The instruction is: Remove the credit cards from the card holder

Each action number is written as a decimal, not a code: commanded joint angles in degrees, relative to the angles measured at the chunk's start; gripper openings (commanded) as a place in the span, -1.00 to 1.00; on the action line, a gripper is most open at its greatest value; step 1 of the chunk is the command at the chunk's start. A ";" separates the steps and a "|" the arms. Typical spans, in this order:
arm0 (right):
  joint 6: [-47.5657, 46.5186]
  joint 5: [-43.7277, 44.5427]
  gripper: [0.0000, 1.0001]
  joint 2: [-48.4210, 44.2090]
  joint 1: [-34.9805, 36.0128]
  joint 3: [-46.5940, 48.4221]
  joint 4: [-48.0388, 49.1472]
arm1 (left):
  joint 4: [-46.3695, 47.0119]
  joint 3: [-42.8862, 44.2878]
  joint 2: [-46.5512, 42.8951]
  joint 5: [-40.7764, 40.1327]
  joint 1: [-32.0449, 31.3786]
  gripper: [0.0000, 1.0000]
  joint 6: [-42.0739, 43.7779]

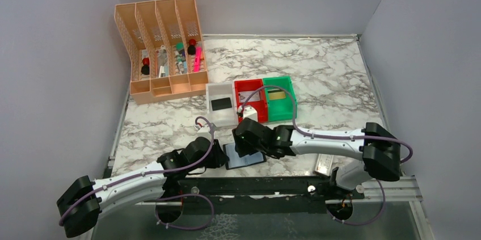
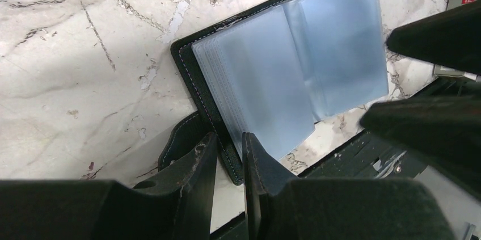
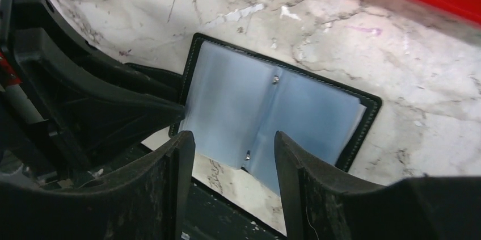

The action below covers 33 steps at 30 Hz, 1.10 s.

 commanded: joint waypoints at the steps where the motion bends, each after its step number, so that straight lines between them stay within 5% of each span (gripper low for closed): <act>1: -1.91 -5.83 0.19 4.72 1.23 1.44 4.73 | 1.64 0.78 -0.57 0.55 -0.32 -0.47 0.60; 11: -2.02 -5.91 0.60 12.60 4.72 3.05 7.74 | 0.07 0.30 -1.67 -1.39 -0.35 -0.68 -0.49; 16: 0.34 0.06 0.62 16.56 6.15 3.88 3.90 | 0.05 0.28 -1.67 -1.87 -0.31 -0.70 -0.74; 23: 4.52 4.50 0.22 17.96 6.43 3.53 0.68 | -1.37 0.15 -1.60 -3.37 -0.35 -0.74 -1.53; 33: 3.30 -1.11 -0.18 8.72 6.30 -2.63 11.47 | -1.51 0.12 -1.60 -2.93 -0.35 -0.73 -1.45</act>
